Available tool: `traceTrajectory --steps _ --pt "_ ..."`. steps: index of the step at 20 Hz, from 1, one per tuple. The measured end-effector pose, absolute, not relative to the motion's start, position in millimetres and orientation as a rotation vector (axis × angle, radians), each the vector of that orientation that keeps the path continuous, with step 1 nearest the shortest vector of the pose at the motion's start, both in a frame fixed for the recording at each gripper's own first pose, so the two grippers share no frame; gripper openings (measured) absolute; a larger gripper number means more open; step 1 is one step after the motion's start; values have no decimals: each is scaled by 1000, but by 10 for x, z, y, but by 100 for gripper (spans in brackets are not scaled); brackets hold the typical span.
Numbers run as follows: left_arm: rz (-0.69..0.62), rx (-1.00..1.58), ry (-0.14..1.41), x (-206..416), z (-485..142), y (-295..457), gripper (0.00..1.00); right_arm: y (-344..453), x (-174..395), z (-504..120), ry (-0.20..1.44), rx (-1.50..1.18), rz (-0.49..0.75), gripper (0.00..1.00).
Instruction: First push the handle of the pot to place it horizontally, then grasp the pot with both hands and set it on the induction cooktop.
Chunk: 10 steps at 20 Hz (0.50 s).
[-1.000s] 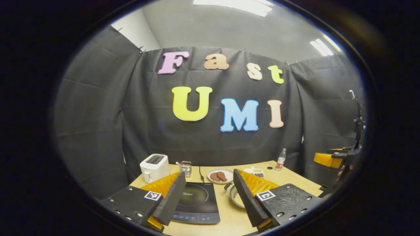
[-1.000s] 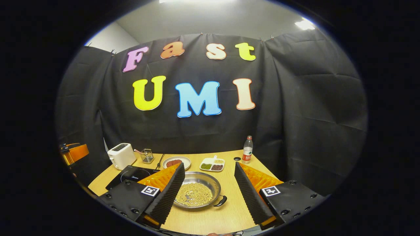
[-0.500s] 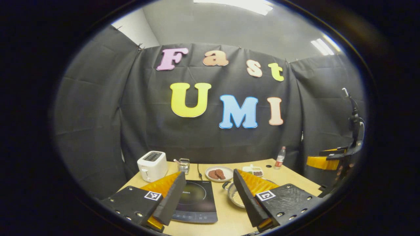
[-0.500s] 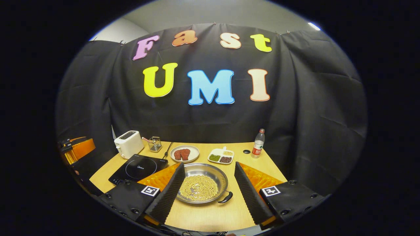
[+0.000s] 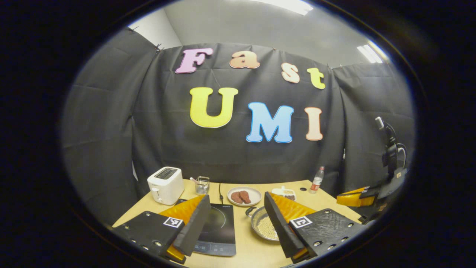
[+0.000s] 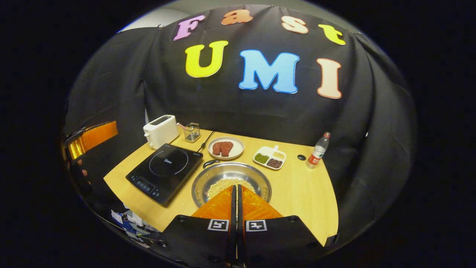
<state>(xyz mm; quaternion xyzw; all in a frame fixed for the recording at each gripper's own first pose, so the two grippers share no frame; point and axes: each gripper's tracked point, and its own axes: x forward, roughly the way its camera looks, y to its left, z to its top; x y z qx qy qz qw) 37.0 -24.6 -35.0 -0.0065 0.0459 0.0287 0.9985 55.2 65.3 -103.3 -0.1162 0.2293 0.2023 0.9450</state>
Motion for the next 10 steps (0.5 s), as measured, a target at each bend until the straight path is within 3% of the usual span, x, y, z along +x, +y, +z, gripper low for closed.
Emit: traceTrajectory --steps 4,10 --pt "105 -3 109 423 -393 -248 86 621 513 -1467 667 -241 531 2" --pt "175 7 148 497 -512 -241 86 470 533 -2088 845 -281 592 2"
